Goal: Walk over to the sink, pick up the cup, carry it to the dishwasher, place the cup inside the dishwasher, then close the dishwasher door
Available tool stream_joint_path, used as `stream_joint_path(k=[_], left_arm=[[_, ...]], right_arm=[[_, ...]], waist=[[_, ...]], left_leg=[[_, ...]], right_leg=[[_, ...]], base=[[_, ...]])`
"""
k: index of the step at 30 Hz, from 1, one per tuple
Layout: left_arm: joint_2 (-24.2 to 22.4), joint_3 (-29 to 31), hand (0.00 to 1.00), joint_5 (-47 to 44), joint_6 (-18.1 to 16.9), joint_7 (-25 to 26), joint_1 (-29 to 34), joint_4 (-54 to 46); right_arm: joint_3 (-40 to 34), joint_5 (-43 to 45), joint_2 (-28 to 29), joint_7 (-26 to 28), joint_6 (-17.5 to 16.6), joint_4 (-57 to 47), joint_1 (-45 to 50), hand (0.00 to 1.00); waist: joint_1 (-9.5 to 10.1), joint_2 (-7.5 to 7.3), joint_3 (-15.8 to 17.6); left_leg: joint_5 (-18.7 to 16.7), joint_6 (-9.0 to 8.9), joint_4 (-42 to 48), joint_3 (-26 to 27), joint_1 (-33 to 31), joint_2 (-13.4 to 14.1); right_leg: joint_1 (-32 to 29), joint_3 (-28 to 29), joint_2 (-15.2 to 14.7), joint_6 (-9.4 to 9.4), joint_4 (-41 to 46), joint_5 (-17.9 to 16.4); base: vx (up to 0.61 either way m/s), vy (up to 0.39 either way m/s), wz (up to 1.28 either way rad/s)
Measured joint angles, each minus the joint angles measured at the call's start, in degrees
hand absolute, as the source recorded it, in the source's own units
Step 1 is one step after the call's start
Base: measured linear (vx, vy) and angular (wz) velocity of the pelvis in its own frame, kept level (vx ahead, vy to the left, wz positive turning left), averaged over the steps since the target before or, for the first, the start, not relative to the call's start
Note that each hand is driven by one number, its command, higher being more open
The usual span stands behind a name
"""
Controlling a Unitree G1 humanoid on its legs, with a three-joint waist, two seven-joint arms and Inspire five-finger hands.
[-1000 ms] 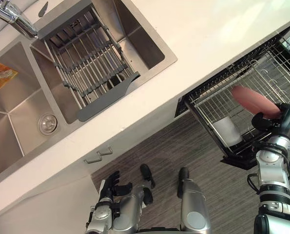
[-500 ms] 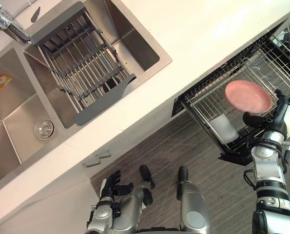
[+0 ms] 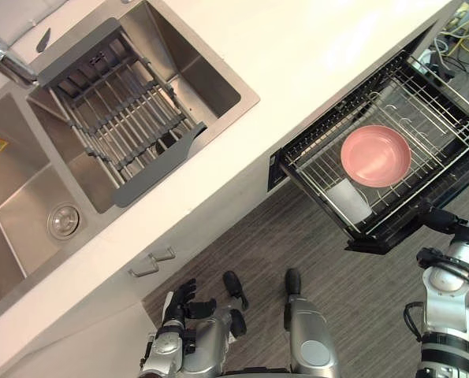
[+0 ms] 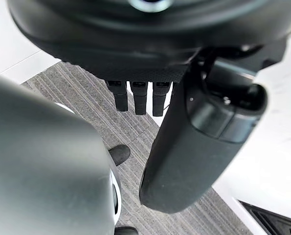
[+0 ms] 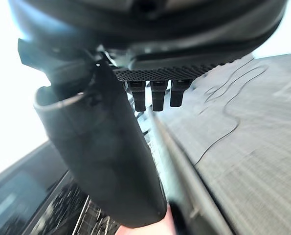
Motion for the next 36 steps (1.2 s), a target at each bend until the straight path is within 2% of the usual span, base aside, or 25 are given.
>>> stream_joint_path(k=[3, 6, 9, 13, 15, 21, 27, 36], left_arm=[[-0.26, 0.76, 0.9, 0.01, 0.22, -0.01, 0.0, 0.07], [-0.83, 1.11, 0.9, 0.95, 0.47, -0.13, 0.0, 0.31], [-1.21, 1.12, 0.9, 0.98, 0.59, -0.3, 0.02, 1.03], [-1.35, 1.13, 0.9, 0.97, 0.73, -1.24, 0.25, 2.17], [-1.35, 1.14, 0.9, 0.96, 0.72, -1.31, 0.25, 2.09], [-1.29, 1.15, 0.9, 0.91, 0.71, -1.48, 0.24, 1.92], [-1.3, 1.16, 0.9, 0.83, 0.74, -2.53, 0.39, 1.97], [-1.06, 2.09, 0.9, 0.81, 0.67, -3.7, 0.98, 0.86]], right_arm=[[-1.7, 2.57, 1.51, -0.08, -0.6, -0.23, 0.93, 0.9], [-5.49, 10.98, 4.47, -0.17, -2.35, -0.21, 2.36, 0.9], [-6.19, 18.16, 4.84, -0.06, -4.09, -0.04, 3.78, 0.9], [-6.17, 32.88, 5.13, 2.36, -8.72, 3.82, 3.79, 0.9], [-6.11, 39.71, 5.27, 3.87, -9.68, 6.27, 3.2, 0.9], [-5.32, 52.84, 6.51, 8.82, -11.08, 10.27, 2.99, 0.9], [-2.05, 62.79, 6.51, 14.18, -11.86, 14.9, 2.44, 0.9], [1.79, 67.57, 5.07, 18.8, -12.63, 18.71, -0.93, 0.9]], waist=[[-0.08, -0.56, -0.48], [-0.14, -1.45, -1.68], [-0.15, -1.45, -3.35], [0.02, -1.4, -5.21], [0.18, -1.39, -5.22], [0.81, -1.22, -5.32], [1.64, -0.38, -5.83], [2.98, -0.13, -5.74]], left_leg=[[-0.01, -0.01, -0.08, -0.03, 0.73, -0.02], [0.0, -0.07, -0.49, -0.12, 1.58, -0.06], [0.0, -0.07, -0.41, -0.17, 1.66, -0.2], [0.0, -0.08, -0.39, -0.32, 1.87, -0.25], [0.0, -0.08, -0.44, -0.4, 1.85, -0.25], [0.17, 0.02, -0.49, -0.35, 1.07, -0.31], [0.61, 0.06, -0.52, -1.63, 0.43, -0.48], [1.23, 0.11, -0.57, -3.64, -0.57, -0.95]], right_leg=[[0.93, 0.56, 0.1, 0.12, -1.23, 0.5], [2.19, 0.79, 0.07, 0.21, -2.51, 0.87], [2.45, 0.74, 0.07, 0.26, -2.69, 0.88], [2.65, 0.74, -0.09, 0.37, -2.64, 1.02], [2.55, 0.76, -0.14, 0.35, -2.62, 1.27], [1.41, 0.74, -0.22, 0.49, -2.39, 1.45], [1.47, -0.71, -0.45, 0.32, -2.25, 1.64], [1.35, -2.3, -0.89, 0.33, -2.13, 1.55]], base=[[0.04, 0.012, -0.17], [0.04, 0.023, -0.03], [0.0, 0.0, 0.0], [-0.02, 0.012, 0.01], [-0.05, 0.027, 0.01], [-0.04, 0.016, -0.02], [0.02, 0.007, 0.11], [0.0, 0.012, 0.11]])
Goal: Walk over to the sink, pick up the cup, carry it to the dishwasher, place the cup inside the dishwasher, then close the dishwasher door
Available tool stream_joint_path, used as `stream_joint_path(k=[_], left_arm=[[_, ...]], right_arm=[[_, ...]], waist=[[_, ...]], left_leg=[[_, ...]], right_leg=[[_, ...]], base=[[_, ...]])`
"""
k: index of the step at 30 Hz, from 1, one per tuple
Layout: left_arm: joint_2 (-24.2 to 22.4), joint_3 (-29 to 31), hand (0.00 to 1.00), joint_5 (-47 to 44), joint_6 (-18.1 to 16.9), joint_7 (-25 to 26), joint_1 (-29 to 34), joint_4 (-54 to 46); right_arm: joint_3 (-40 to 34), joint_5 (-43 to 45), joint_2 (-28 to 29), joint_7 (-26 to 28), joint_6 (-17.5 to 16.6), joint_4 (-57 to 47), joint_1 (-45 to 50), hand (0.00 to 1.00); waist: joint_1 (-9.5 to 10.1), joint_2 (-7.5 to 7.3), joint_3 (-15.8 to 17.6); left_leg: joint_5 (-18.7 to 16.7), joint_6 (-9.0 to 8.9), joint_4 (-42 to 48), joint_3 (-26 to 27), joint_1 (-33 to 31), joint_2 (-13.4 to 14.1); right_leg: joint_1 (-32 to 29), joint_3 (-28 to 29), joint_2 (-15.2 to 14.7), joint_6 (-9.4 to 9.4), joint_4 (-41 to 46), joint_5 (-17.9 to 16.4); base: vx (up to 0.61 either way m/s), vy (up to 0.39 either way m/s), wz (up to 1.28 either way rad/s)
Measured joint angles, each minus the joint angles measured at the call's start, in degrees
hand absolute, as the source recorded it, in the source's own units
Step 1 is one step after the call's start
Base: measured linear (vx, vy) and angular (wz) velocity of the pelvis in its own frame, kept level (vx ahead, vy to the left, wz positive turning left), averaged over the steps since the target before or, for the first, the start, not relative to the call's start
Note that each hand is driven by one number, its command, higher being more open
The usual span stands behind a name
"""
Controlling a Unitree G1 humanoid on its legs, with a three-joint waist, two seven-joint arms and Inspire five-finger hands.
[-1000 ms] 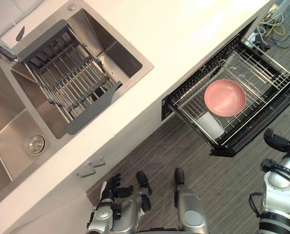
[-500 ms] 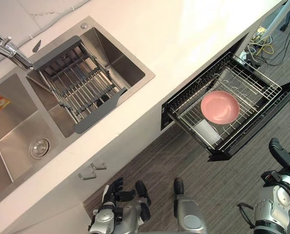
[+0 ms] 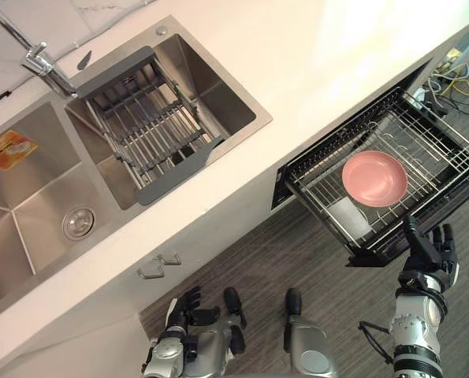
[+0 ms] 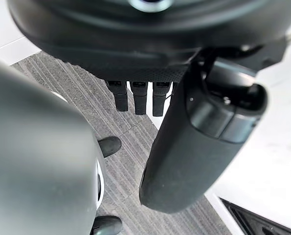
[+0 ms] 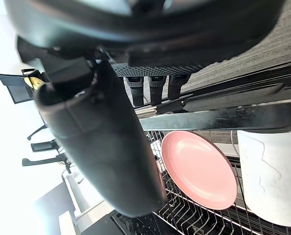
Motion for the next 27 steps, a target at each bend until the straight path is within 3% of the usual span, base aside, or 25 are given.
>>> stream_joint_path(k=[15, 27], left_arm=[[0.6, 0.02, 0.9, 0.01, -0.26, -1.13, 0.91, -0.54], [0.75, 0.1, 0.9, 0.0, -1.43, -2.06, 0.63, -3.61]], right_arm=[[6.35, -0.24, -6.11, 0.36, -0.62, 2.5, -4.52, 0.9], [14.84, -0.15, -11.55, 1.35, 1.05, 7.53, -22.9, 0.9]], waist=[[-0.35, 1.45, 1.33], [0.82, 3.77, 6.07]], left_leg=[[1.93, 0.52, -1.36, -3.09, -2.08, -0.96], [3.79, 0.79, -1.57, -6.62, -4.3, -0.79]], right_leg=[[-1.62, -2.78, -0.82, 0.19, 0.84, -0.02], [-2.6, -6.11, -0.74, -0.67, 2.03, -0.01]], base=[[-0.01, 0.019, 0.1], [0.0, -0.002, 0.15]])
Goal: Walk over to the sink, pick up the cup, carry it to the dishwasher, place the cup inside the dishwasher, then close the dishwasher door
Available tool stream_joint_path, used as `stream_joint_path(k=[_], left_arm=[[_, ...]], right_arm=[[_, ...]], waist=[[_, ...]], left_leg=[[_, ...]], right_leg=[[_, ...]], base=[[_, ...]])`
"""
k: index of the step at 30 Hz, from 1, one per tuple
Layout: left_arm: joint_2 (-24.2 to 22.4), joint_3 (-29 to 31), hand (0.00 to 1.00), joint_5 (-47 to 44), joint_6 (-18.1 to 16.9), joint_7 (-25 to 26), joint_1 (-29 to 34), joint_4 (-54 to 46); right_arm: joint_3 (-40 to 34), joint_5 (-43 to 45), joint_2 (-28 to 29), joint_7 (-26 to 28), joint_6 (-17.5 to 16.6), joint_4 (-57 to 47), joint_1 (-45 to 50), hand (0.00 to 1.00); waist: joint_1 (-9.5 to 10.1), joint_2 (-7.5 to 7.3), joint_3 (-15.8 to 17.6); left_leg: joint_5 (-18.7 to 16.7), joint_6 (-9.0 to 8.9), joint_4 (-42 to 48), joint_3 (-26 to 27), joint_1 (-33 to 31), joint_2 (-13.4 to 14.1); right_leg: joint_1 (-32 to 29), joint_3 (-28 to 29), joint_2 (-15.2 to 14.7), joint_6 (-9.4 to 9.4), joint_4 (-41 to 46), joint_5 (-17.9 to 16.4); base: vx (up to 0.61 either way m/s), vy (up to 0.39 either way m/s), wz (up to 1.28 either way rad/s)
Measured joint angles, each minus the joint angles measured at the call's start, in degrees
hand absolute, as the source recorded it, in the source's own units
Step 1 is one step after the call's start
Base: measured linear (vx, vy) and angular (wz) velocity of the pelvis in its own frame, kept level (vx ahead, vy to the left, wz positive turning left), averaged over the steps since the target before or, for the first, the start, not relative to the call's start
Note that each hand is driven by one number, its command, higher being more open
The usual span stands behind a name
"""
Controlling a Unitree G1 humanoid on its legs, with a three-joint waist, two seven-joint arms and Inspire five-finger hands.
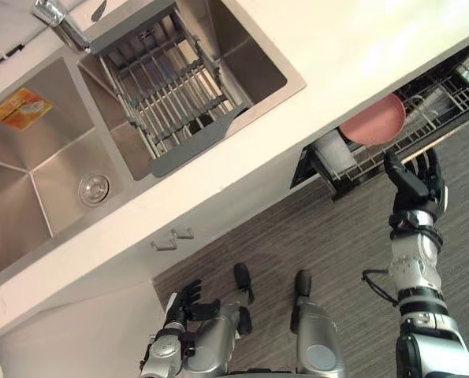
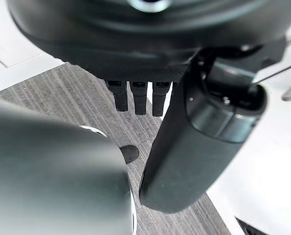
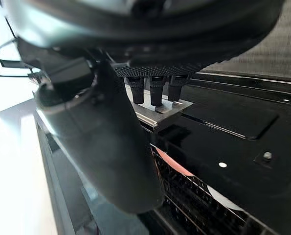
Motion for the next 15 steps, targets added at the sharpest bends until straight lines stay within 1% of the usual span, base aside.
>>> stream_joint_path(k=[4, 5, 7, 10, 15], left_arm=[[0.01, -0.01, 0.9, -0.04, -0.15, -0.15, -0.43, -0.19], [0.11, -0.01, 0.9, -0.11, -0.27, -0.14, -0.59, -0.2], [0.18, -0.01, 0.9, -0.62, -0.46, -0.12, -0.79, -0.28], [0.69, 0.01, 0.9, -1.64, -0.57, -0.09, -0.95, -0.13], [0.83, 0.0, 0.9, -1.66, -0.59, -0.06, -0.96, -0.03]], right_arm=[[2.69, -0.03, -2.44, 0.04, 0.47, 4.99, -7.04, 0.9], [3.12, -0.04, -3.22, 0.03, 1.13, 6.19, -9.05, 0.9], [3.78, 0.04, -4.54, -0.01, 1.2, 8.67, -11.84, 0.9], [6.0, -0.12, -6.32, 0.57, 1.5, 9.34, -12.45, 0.9], [7.76, -0.77, -7.22, 0.61, 2.17, 9.43, -12.7, 0.9]], waist=[[1.03, 0.47, 0.24], [1.31, 0.59, 0.3], [2.18, 0.75, 0.46], [1.82, 0.86, 0.69], [1.74, 0.88, 0.71]], left_leg=[[0.58, -0.06, -0.04, -1.16, -1.41, 0.01], [0.8, -0.13, -0.04, -1.88, -1.87, -0.01], [1.11, -0.28, -0.04, -2.89, -2.41, 0.0], [1.28, -0.35, -0.03, -3.22, -2.9, 0.0], [1.71, -0.89, -0.1, -4.28, -3.07, 0.49]], right_leg=[[-1.1, -1.16, -0.03, -0.32, 0.77, -0.43], [-1.37, -1.74, -0.06, -0.38, 1.04, -0.66], [-1.72, -2.73, -0.11, -0.62, 1.75, -1.24], [-2.46, -2.94, 0.04, -0.76, 2.81, -1.74], [-2.46, -3.85, 0.53, -1.3, 3.35, -2.09]], base=[[0.01, -0.014, 0.17], [0.02, -0.021, 0.26], [0.03, -0.031, 0.26], [0.01, -0.033, 0.06], [-0.02, -0.031, 0.08]])
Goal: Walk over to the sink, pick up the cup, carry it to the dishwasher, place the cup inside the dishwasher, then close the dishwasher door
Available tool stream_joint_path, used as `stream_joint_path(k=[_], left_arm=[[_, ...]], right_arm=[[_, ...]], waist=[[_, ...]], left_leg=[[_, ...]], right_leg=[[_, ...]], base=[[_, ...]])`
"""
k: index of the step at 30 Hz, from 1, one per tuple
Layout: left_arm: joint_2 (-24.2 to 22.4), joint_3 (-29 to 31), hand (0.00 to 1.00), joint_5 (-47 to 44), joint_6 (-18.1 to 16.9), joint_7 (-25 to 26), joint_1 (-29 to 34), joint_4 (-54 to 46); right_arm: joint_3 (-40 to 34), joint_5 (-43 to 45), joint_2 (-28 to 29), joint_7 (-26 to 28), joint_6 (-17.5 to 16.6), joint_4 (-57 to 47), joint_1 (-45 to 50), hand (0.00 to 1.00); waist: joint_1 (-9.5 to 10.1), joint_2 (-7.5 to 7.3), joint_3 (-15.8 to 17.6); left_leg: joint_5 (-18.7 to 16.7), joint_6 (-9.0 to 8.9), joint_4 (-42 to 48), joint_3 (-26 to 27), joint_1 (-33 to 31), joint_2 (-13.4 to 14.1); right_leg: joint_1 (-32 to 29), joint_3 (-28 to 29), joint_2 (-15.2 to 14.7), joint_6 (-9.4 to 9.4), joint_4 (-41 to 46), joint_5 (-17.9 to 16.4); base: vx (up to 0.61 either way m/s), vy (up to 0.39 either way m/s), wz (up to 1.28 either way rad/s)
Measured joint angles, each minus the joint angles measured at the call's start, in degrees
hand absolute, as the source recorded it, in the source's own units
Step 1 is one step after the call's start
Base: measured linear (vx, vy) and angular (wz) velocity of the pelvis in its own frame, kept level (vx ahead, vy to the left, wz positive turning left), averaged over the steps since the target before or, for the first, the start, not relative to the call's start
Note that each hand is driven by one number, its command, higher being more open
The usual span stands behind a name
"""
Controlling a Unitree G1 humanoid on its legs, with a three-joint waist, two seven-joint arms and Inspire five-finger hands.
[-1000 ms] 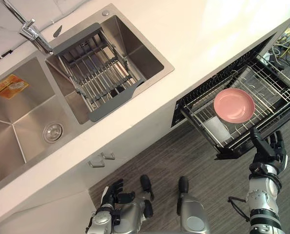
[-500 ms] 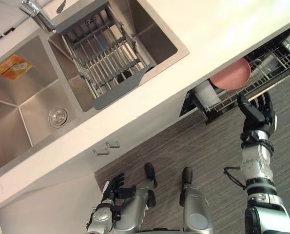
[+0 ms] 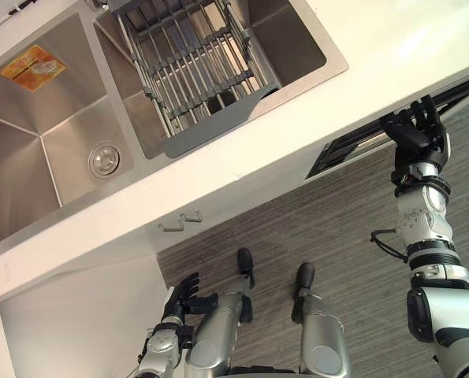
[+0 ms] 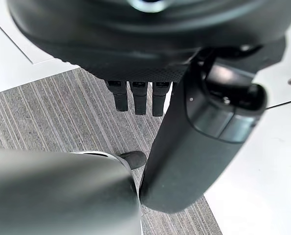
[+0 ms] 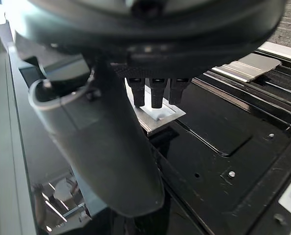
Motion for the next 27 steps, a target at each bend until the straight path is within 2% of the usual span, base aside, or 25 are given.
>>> stream_joint_path(k=[5, 10, 14, 15, 18, 20, 22, 27], left_arm=[[0.22, -0.01, 0.9, 0.03, 0.01, 0.0, -0.01, 0.17], [0.35, -0.1, 0.9, 0.18, -0.01, -0.01, -0.2, 0.44], [0.53, -0.18, 0.9, 0.67, 0.0, -0.02, -0.21, 1.14], [0.56, -0.24, 0.9, 0.76, 0.04, -0.04, -0.21, 1.38], [0.58, -0.49, 0.9, 2.14, 0.87, -0.04, -0.08, 2.86], [0.74, -0.47, 0.9, 2.97, 1.11, 0.0, 0.43, 2.99], [0.92, -0.31, 0.9, 3.07, 1.41, 0.1, 1.96, 3.09], [1.19, -0.06, 0.9, 4.21, 1.95, 0.86, 3.8, 3.18]], right_arm=[[1.8, -4.46, -0.66, 0.02, 0.74, -0.36, 0.43, 0.9], [4.54, -9.67, -1.16, 2.43, 0.79, -7.49, 8.22, 0.9], [6.94, -17.93, 2.29, 5.27, 1.23, -14.03, 17.35, 0.9], [7.77, -22.17, 5.58, 5.79, 1.3, -16.73, 21.8, 0.9], [8.06, -30.24, 11.51, 6.16, 1.43, -19.42, 30.39, 0.9], [8.05, -33.82, 13.48, 6.06, 1.49, -19.7, 33.93, 0.9], [7.97, -38.18, 15.8, 5.41, 1.51, -19.99, 39.35, 0.9], [6.9, -45.53, 18.88, 4.65, 2.01, -19.51, 46.52, 0.9]], waist=[[-0.04, -0.14, 0.09], [-0.16, -1.06, -0.05], [-0.44, -3.77, -1.19], [-0.52, -5.13, -2.39], [-0.64, -6.95, -5.52], [-0.73, -7.5, -6.54], [-0.9, -8.05, -9.02], [-1.13, -8.39, -12.48]], left_leg=[[0.97, -0.88, -1.33, -0.37, 0.57, 0.9], [1.54, -1.45, -1.38, -0.69, 1.26, 1.49], [1.42, -1.77, -1.62, -1.16, 3.77, 1.46], [1.31, -1.92, -1.95, -1.36, 4.43, 1.42], [1.28, -1.96, -3.18, -1.75, 5.68, 1.02], [1.27, -1.96, -4.12, -1.89, 7.21, 0.69], [0.9, -2.02, -4.94, -2.03, 8.61, 0.21], [0.05, -1.85, -4.97, -2.47, 10.45, -0.21]], right_leg=[[-0.02, -0.31, 0.65, -0.53, 0.07, -0.22], [0.57, -0.4, 1.31, -0.76, 0.07, -0.34], [3.53, -0.49, 1.51, -0.61, -0.85, -0.62], [4.37, -0.74, 1.55, -0.64, -1.51, -0.77], [5.69, -1.39, 1.25, -0.33, -2.21, -0.99], [7.11, -1.58, 1.03, -0.11, -2.69, -1.09], [8.59, -1.75, 0.75, 0.51, -3.7, -1.3], [11.36, -2.18, 0.64, 1.21, -5.55, -1.21]], base=[[-0.02, -0.032, 0.02], [0.04, -0.047, -0.02], [0.06, -0.021, 0.01], [0.05, -0.014, 0.1], [0.04, 0.006, 0.12], [0.03, 0.023, 0.08], [0.03, 0.041, 0.05], [0.04, 0.016, 0.04]])
